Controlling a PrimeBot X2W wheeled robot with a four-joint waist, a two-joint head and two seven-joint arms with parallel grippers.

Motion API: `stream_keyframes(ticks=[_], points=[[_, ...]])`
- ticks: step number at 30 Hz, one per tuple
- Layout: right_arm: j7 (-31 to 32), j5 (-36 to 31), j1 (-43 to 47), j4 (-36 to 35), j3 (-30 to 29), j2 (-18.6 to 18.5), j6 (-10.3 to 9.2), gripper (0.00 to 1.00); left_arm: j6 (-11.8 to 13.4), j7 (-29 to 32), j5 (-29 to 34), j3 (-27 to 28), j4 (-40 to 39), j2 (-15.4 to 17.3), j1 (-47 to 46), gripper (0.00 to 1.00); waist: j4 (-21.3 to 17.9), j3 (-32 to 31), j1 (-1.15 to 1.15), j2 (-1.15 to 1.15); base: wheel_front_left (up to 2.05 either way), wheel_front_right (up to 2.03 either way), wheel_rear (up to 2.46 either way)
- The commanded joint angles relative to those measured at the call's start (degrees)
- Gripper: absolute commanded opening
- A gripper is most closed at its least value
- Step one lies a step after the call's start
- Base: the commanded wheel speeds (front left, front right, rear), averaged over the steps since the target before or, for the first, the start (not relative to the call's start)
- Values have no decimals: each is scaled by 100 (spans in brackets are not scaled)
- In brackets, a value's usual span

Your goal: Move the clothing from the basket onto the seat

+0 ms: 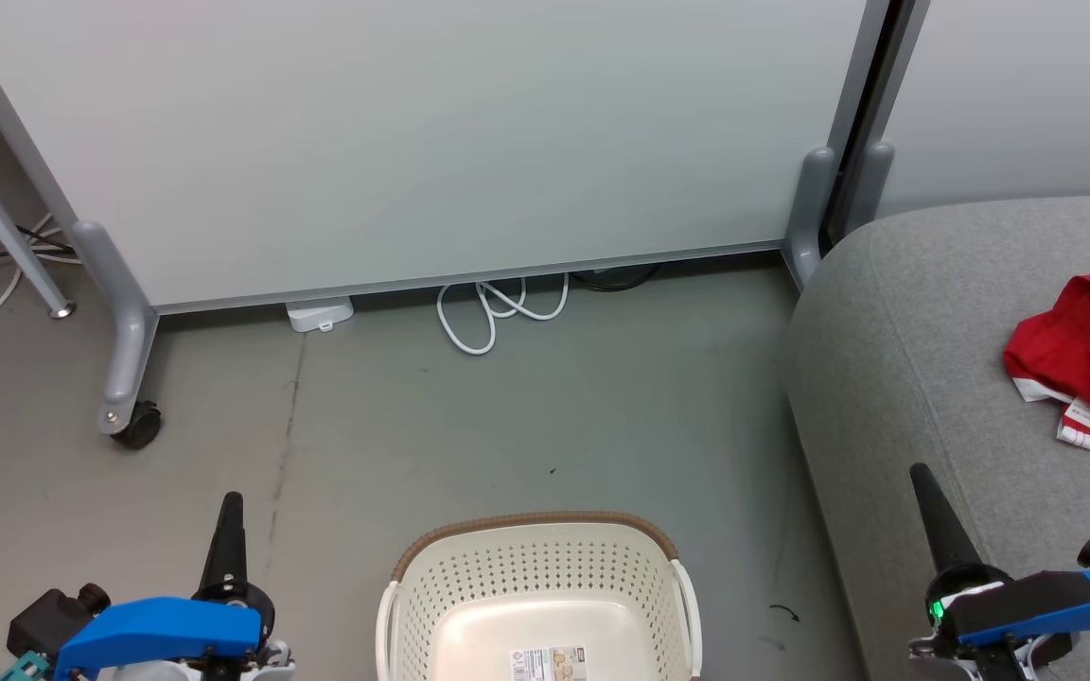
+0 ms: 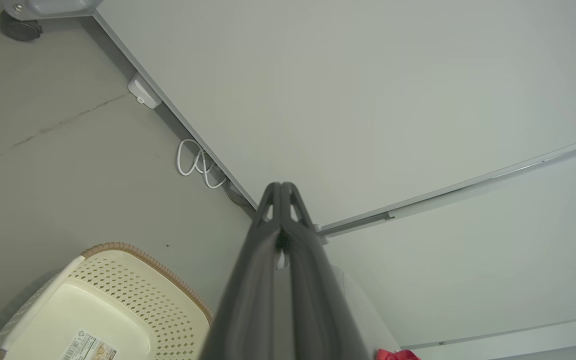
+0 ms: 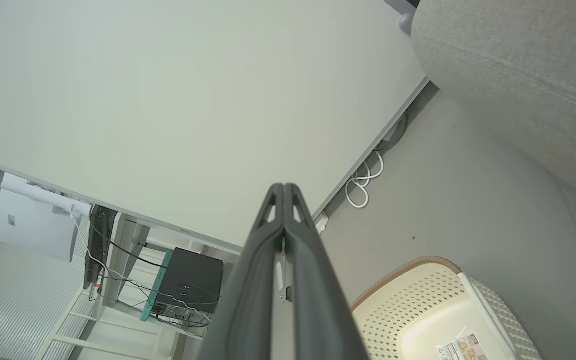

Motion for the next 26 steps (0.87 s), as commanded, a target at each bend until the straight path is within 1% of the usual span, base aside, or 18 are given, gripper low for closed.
stream_keyframes(ticks=[1, 11, 26], points=[[23, 169, -128, -34, -25, -23, 3, 0, -9, 47, -147, 60, -94, 8, -139, 0, -2, -1, 0, 0, 0, 0, 0], [78, 796, -185, -10, -62, -24, 3, 0, -11, 210, -705, 166, -195, -19, -183, 0, -13, -5, 0, 0, 0, 0, 0], [152, 1558, -246, 22, -106, -27, 3, 0, -13, 406, -1386, 305, -316, -51, -219, 0, -29, -10, -1, 0, 0, 0, 0]])
